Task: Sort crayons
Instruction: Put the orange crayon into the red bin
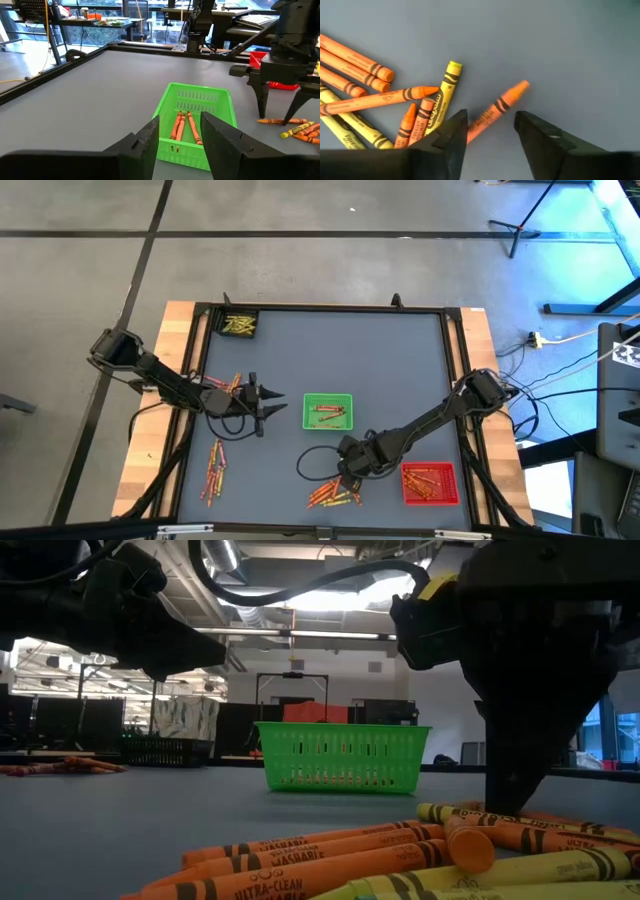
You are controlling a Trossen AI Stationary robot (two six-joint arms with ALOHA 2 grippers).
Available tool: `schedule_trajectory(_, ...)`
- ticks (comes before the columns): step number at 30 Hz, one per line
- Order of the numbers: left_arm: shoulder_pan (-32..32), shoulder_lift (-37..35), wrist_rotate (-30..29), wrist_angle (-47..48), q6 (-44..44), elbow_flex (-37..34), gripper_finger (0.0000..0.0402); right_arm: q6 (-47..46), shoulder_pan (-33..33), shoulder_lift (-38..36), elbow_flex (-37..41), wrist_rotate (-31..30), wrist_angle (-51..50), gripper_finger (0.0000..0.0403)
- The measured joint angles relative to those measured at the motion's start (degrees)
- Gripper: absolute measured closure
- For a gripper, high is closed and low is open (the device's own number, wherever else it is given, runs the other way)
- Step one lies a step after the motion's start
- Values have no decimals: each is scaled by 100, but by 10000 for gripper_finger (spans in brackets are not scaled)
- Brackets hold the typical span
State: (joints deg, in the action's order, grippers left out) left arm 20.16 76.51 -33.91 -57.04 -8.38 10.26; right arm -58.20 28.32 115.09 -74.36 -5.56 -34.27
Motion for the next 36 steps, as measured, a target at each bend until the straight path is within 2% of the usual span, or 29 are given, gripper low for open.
schedule_trajectory(12, 0, 0, -4, 0, 2, 0, 274, 188, -16, -25, 17, -42, -118, 341)
schedule_trajectory(17, 0, 0, -4, 0, 2, 0, 274, 537, -20, -22, 17, -45, -197, 392)
schedule_trajectory(25, 0, 0, -7, 0, 2, 0, 274, 822, 31, -238, 42, -50, -308, 380)
schedule_trajectory(30, 0, 0, -9, 0, 0, 0, 274, 877, 255, -702, 43, -109, -385, 393)
schedule_trajectory(36, 0, 0, -7, 0, 2, 0, 274, 766, 599, -1206, 40, -53, -547, 387)
